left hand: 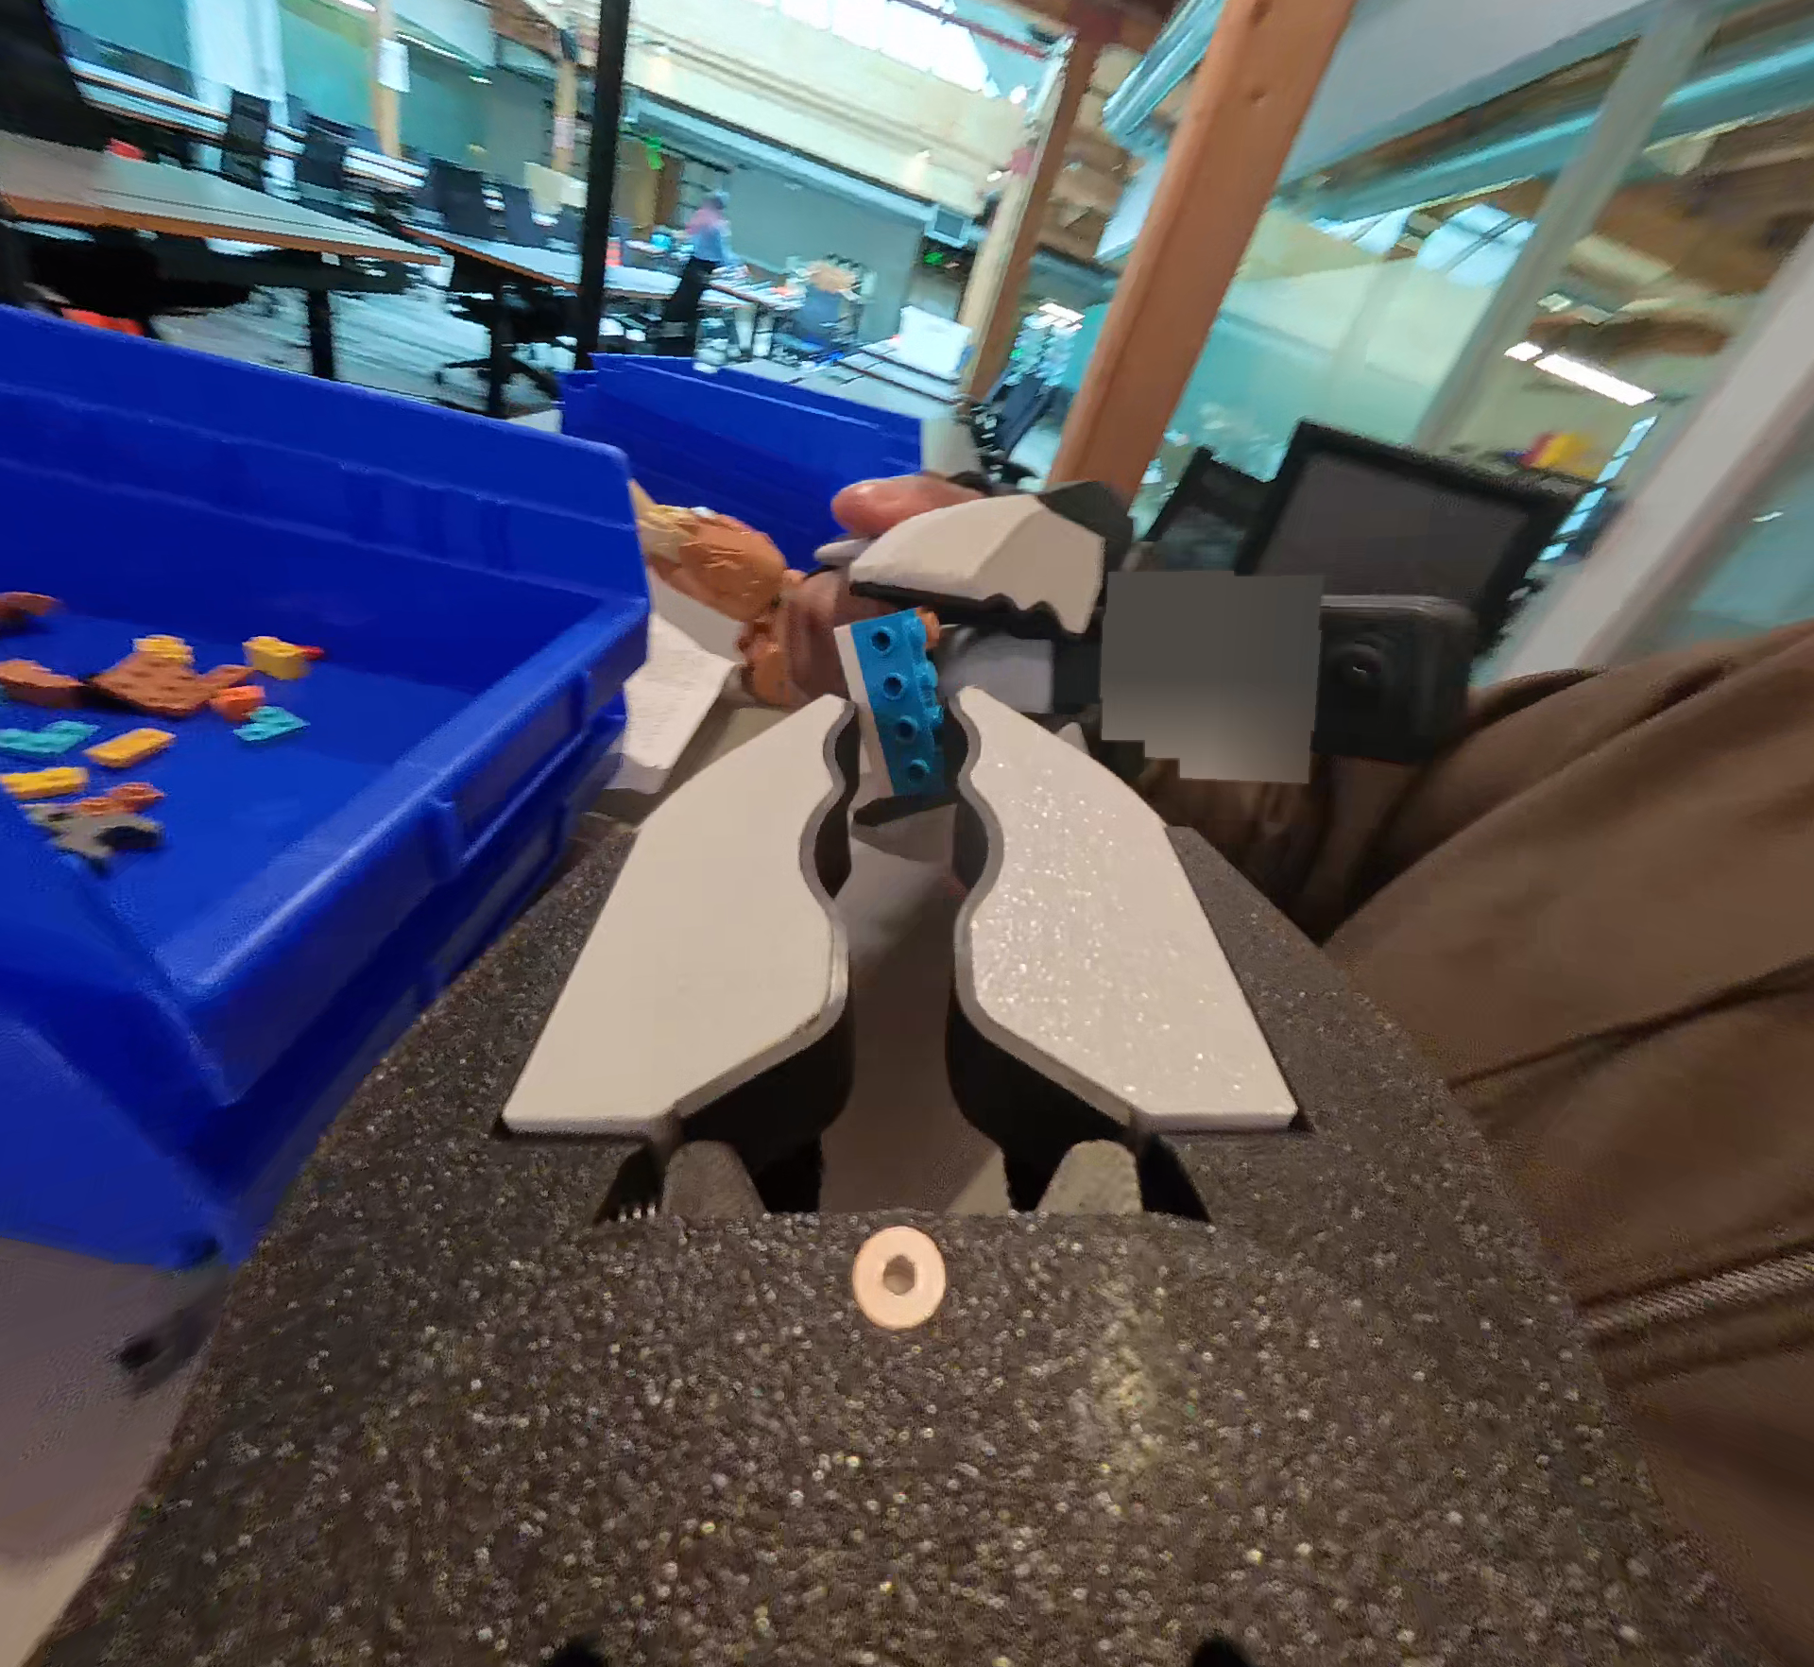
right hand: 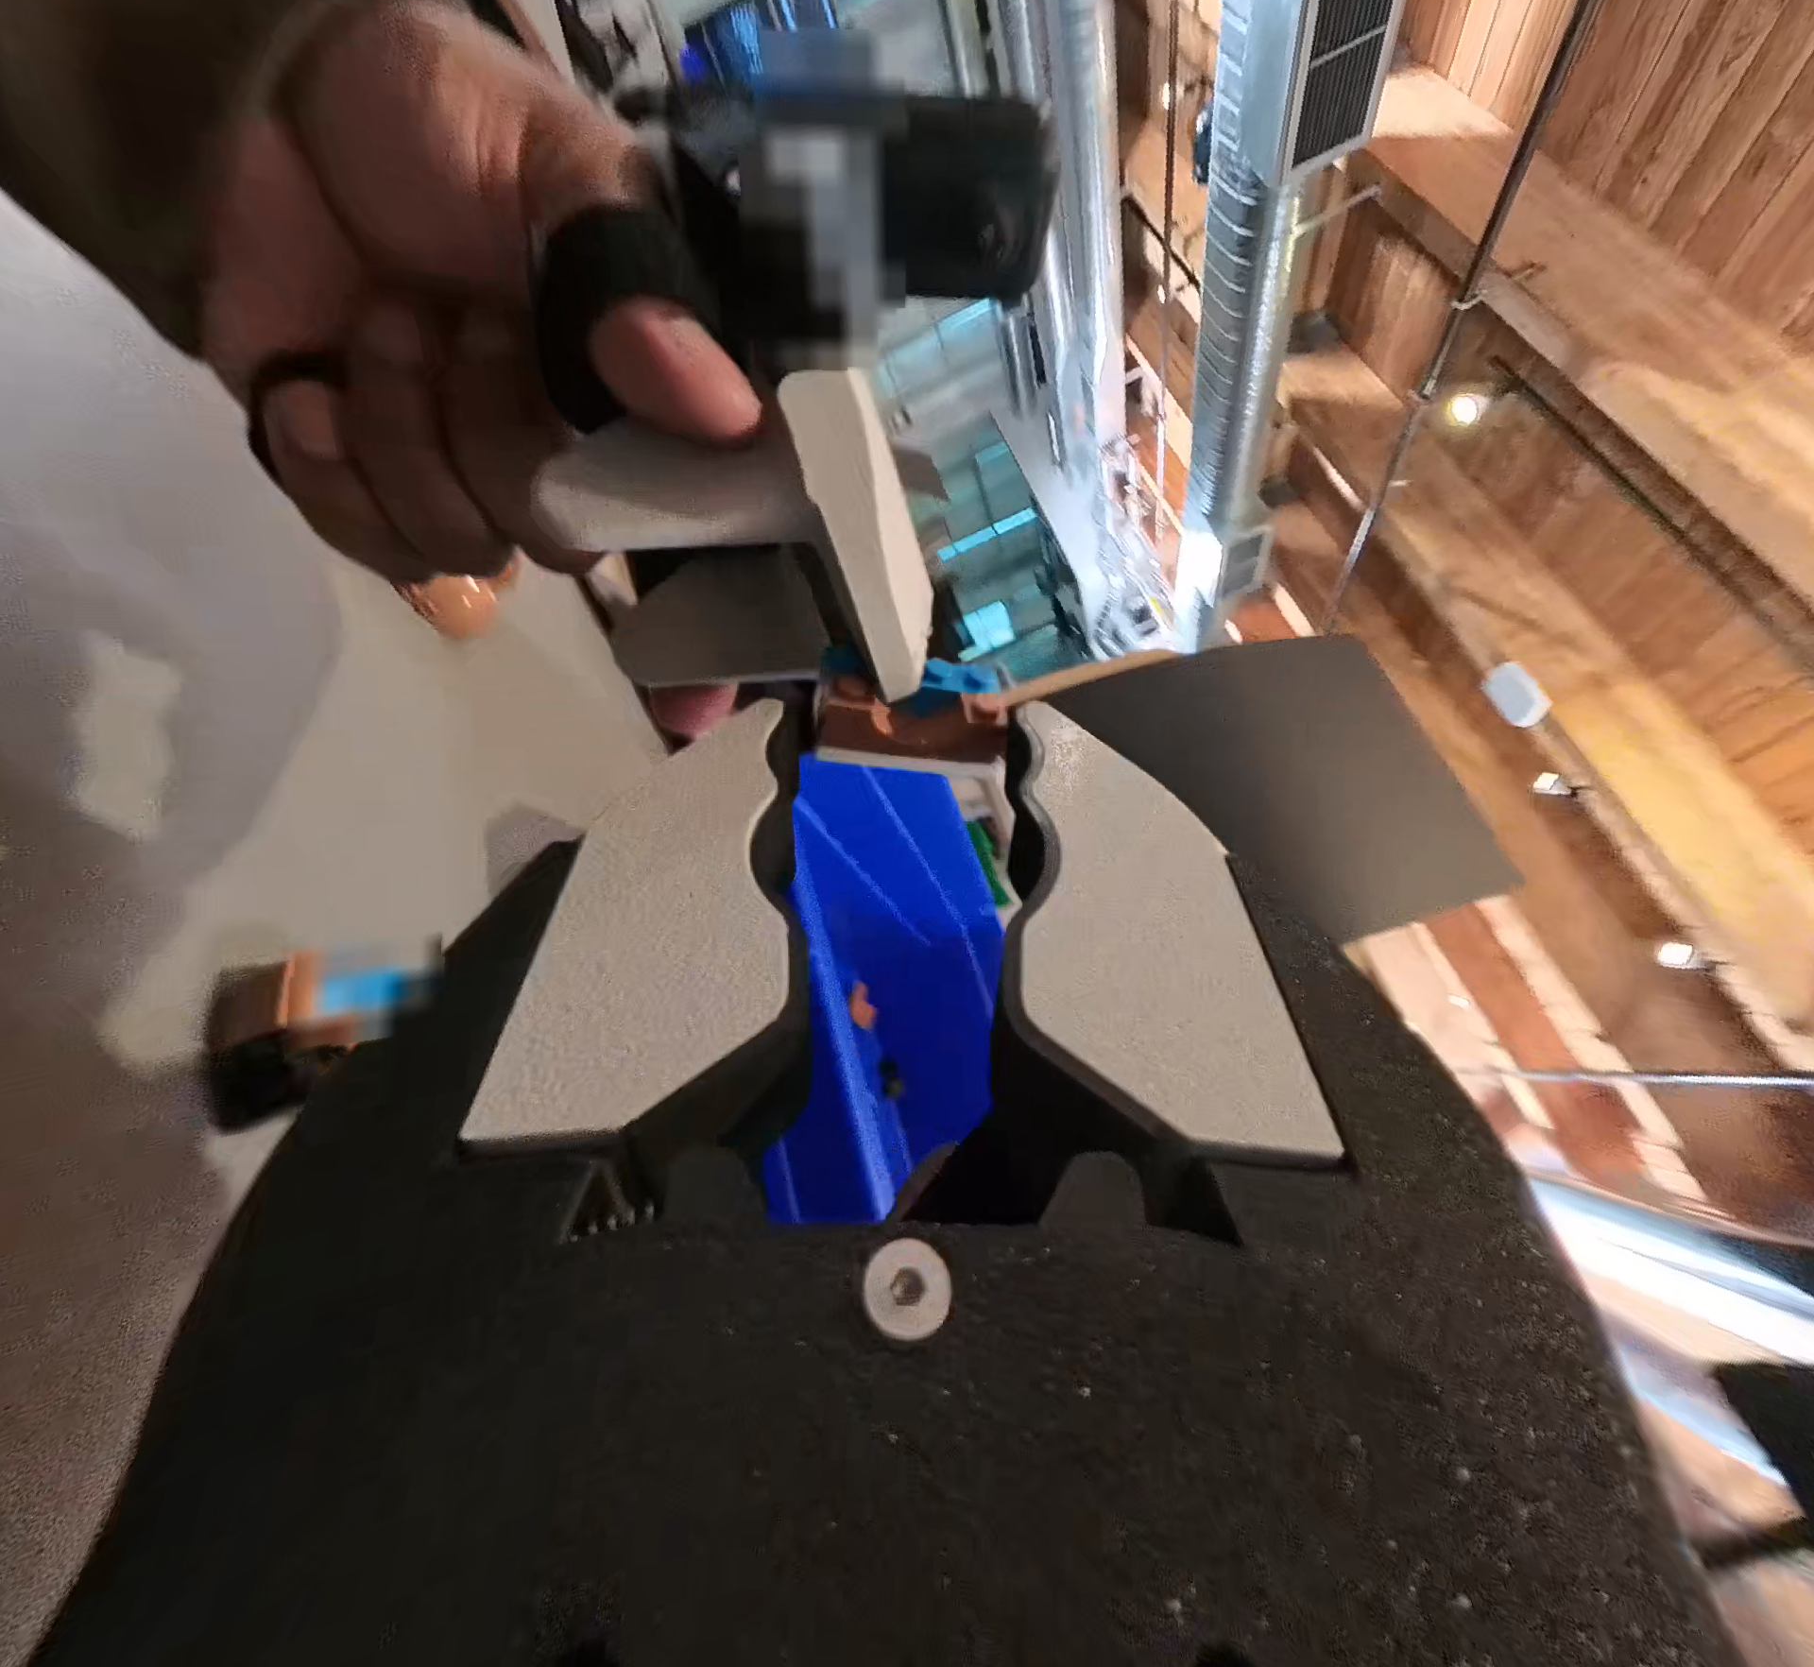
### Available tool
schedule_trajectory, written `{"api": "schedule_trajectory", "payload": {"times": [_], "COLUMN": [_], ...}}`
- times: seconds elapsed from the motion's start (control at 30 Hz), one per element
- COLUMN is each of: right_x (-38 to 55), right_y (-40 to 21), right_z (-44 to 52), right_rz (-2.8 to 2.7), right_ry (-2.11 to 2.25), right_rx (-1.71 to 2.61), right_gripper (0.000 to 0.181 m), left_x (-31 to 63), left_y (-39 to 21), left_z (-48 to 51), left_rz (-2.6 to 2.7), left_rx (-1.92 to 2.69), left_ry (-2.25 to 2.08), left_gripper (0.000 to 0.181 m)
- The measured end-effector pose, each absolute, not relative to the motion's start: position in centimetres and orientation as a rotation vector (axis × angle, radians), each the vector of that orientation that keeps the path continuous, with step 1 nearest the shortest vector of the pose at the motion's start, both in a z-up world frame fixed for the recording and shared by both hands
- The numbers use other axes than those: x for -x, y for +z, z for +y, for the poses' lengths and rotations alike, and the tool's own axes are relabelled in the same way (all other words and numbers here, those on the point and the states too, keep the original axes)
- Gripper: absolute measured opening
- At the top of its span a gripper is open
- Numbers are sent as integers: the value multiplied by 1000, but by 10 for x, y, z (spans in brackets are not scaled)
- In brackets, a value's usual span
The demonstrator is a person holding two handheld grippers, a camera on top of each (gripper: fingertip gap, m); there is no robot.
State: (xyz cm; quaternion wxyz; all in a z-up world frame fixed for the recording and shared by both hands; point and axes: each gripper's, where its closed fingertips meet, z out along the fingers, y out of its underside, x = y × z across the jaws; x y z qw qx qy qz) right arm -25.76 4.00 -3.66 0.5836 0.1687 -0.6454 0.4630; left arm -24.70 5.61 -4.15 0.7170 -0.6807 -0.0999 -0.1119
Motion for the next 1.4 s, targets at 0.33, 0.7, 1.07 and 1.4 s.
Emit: {"api": "schedule_trajectory", "payload": {"times": [0.33, 0.7, 1.07, 1.4], "right_x": [273, 270, 262, 255], "right_y": [-43, -50, -58, -64], "right_z": [41, 43, 43, 45], "right_rz": [-1541, -1732, -1889, -2002], "right_ry": [908, 1172, 1299, 1425], "right_rx": [-313, -266, -268, -280], "right_gripper": [36, 34, 34, 35], "left_x": [263, 265, 258, 251], "left_y": [-49, -55, -62, -66], "left_z": [56, 57, 58, 59], "left_rz": [-241, -167, -48, 15], "left_rx": [1597, 1641, 1705, 1730], "left_ry": [28, 163, 176, 150], "left_gripper": [16, 16, 17, 18]}}
